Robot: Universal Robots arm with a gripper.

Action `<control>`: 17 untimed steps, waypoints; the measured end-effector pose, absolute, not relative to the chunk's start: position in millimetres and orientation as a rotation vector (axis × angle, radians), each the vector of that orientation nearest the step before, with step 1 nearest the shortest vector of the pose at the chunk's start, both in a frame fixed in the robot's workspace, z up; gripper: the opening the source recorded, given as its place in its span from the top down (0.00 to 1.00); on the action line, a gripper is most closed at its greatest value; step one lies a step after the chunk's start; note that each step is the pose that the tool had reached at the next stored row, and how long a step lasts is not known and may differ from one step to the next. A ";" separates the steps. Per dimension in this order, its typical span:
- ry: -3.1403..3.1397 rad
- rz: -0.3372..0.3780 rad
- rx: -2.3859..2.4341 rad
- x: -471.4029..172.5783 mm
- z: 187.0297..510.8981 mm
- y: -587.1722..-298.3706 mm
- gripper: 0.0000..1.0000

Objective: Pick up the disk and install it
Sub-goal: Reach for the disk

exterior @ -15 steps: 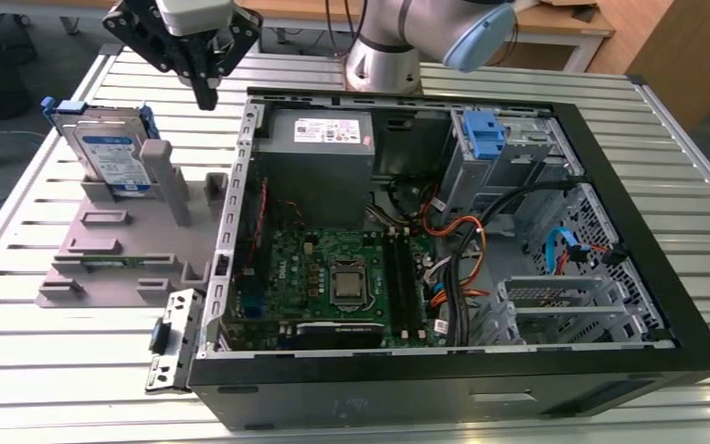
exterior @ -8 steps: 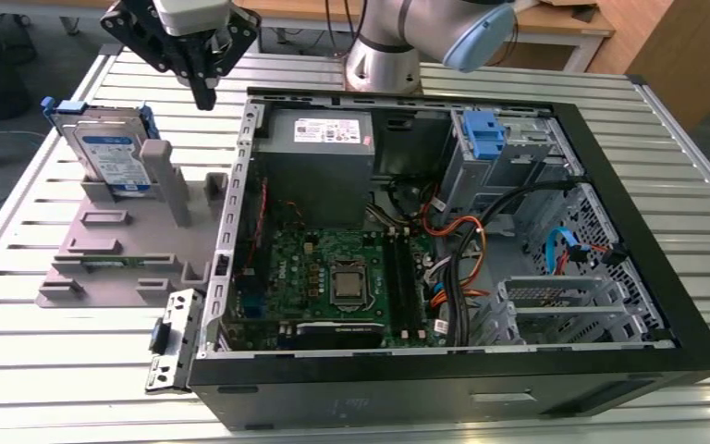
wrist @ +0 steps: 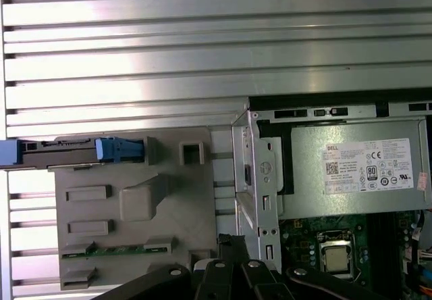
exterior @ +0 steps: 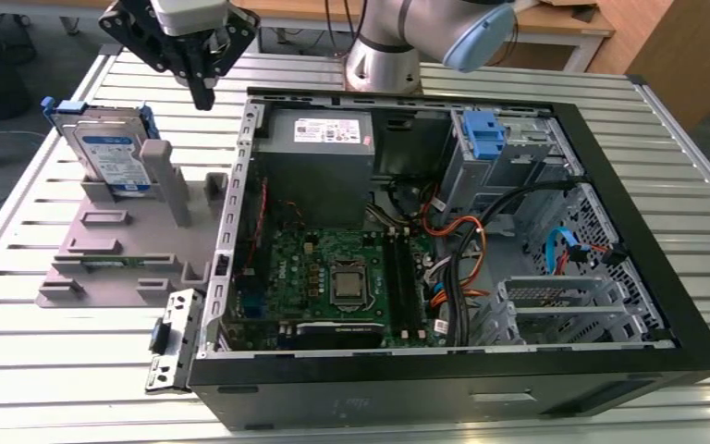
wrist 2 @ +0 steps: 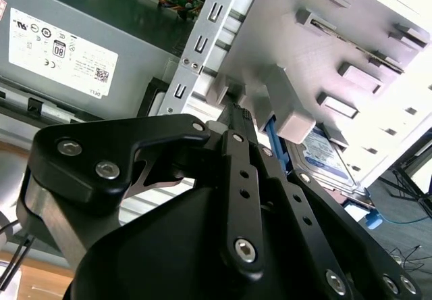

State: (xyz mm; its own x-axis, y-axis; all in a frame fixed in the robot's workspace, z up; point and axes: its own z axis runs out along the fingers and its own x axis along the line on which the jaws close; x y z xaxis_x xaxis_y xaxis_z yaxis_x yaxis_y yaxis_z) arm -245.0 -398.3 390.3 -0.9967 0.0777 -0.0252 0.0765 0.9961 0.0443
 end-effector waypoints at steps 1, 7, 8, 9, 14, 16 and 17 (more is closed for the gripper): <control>3.112 0.067 0.120 -247.4 389.9 -398.3 0.89; 3.112 0.067 0.120 -260.1 389.3 -398.3 0.89; 3.112 0.067 0.120 -262.8 389.2 -398.3 0.89; 3.111 0.067 0.120 -265.4 389.1 -398.3 0.89; 3.112 0.067 0.120 -275.5 388.7 -398.3 0.89; 3.112 0.067 0.120 -279.7 388.6 -398.3 0.89; 3.112 0.067 0.120 -281.7 388.5 -398.3 0.89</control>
